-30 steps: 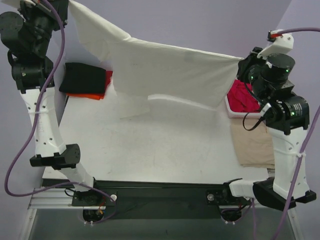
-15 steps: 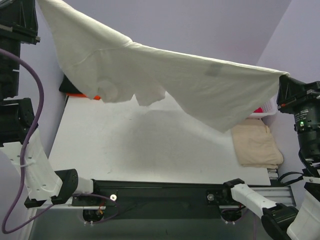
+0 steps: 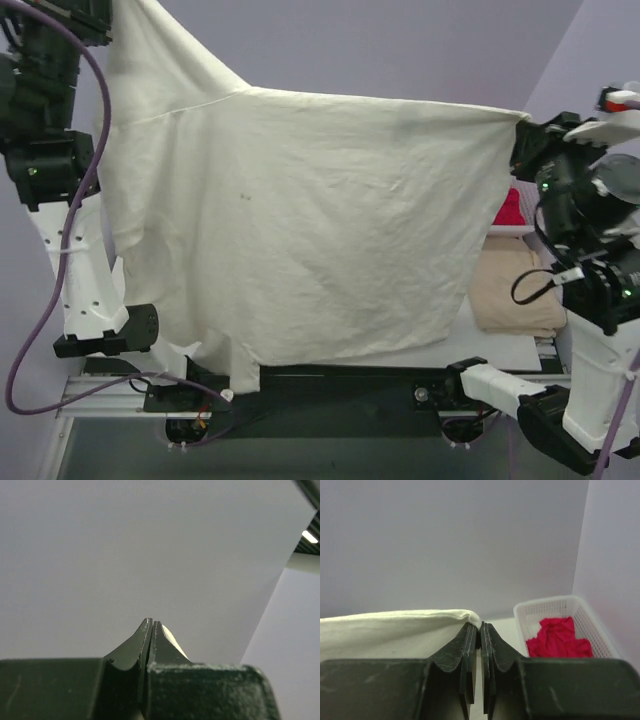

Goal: Fold and stack the t-shirts
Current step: Flatten out the tshirt

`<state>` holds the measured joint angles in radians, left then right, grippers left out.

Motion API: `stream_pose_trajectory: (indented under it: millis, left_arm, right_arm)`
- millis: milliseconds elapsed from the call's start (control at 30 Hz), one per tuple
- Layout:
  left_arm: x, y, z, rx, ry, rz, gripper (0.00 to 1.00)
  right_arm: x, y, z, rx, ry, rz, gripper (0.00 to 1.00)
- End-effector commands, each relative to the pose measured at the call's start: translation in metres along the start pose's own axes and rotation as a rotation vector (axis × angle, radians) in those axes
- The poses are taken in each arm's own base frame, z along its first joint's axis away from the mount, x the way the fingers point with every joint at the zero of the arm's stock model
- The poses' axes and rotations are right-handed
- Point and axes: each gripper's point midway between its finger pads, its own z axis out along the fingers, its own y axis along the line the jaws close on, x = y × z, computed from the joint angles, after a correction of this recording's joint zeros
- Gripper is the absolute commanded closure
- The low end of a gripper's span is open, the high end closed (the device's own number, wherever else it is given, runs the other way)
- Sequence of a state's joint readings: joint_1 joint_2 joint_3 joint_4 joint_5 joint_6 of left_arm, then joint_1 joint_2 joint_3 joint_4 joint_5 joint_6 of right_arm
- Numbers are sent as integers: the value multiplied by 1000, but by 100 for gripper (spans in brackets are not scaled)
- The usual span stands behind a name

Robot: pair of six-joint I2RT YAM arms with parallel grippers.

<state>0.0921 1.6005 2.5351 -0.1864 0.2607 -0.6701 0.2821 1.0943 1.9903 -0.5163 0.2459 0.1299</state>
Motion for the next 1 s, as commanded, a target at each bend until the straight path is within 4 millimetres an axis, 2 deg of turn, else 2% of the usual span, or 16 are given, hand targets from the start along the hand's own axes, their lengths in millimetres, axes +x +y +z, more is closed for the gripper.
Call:
stream_pose_trajectory:
  millis: [0, 33, 100, 133, 233, 300, 367, 400, 500, 567, 600, 633, 667, 733, 767, 967]
  left_arm:
    - [95, 67, 19, -88, 171, -84, 100]
    - [119, 79, 18, -107, 215, -80, 100]
    - [166, 96, 16, -124, 294, -93, 100]
    - [208, 120, 6, -174, 373, -103, 100]
    - [291, 163, -19, -246, 513, -124, 100]
    - [353, 171, -33, -252, 614, -150, 100]
    - [416, 198, -57, -295, 723, -162, 100]
    - [437, 204, -64, -297, 762, -170, 100]
    - [495, 223, -71, -299, 819, -173, 100]
    - [537, 238, -84, -319, 877, -177, 100]
    - [539, 238, -74, -309, 859, -163, 100]
    - [567, 248, -91, -344, 923, -167, 100]
    - [572, 251, -88, -347, 924, -157, 100]
    - [575, 253, -74, -338, 908, -134, 100]
    - [596, 262, -87, -364, 951, -140, 100]
    - [614, 268, -72, -363, 924, -156, 100]
  right_arm:
    - [58, -5, 51, 108, 89, -15, 100]
    - [72, -4, 60, 115, 109, -12, 100]
    - [137, -4, 82, 156, 237, -11, 100]
    - [160, -5, 88, 172, 281, -17, 100]
    - [238, -10, 110, 247, 406, -11, 100]
    - [286, -14, 122, 297, 490, -25, 100]
    - [309, -22, 134, 354, 515, -45, 100]
    - [338, -27, 144, 384, 564, -75, 100]
    - [378, -41, 171, 455, 622, -88, 100]
    - [384, -45, 193, 471, 618, -66, 100]
    - [406, -48, 202, 481, 650, -76, 100]
    - [402, -46, 215, 472, 635, -57, 100]
    - [422, -48, 223, 478, 663, -61, 100]
    - [433, -51, 234, 469, 686, -36, 100]
    - [428, -48, 245, 458, 670, -15, 100]
    - [460, -58, 259, 467, 724, 30, 100]
